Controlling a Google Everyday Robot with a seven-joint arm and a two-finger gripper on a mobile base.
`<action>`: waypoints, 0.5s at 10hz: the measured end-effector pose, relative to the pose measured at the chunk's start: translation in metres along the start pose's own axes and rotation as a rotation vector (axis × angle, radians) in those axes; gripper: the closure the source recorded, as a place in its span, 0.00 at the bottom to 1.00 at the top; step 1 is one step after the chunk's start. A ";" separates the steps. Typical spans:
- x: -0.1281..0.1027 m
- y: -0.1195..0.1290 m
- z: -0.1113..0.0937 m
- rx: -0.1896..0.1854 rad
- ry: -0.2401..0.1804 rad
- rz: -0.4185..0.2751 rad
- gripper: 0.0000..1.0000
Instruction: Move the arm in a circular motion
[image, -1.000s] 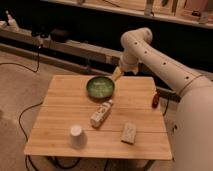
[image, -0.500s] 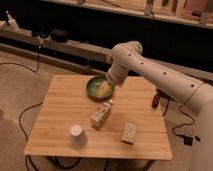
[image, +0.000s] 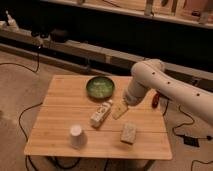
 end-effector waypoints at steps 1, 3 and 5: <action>-0.026 0.023 -0.007 -0.036 -0.006 0.062 0.20; -0.066 0.088 -0.031 -0.130 0.003 0.257 0.20; -0.070 0.141 -0.049 -0.195 0.020 0.416 0.20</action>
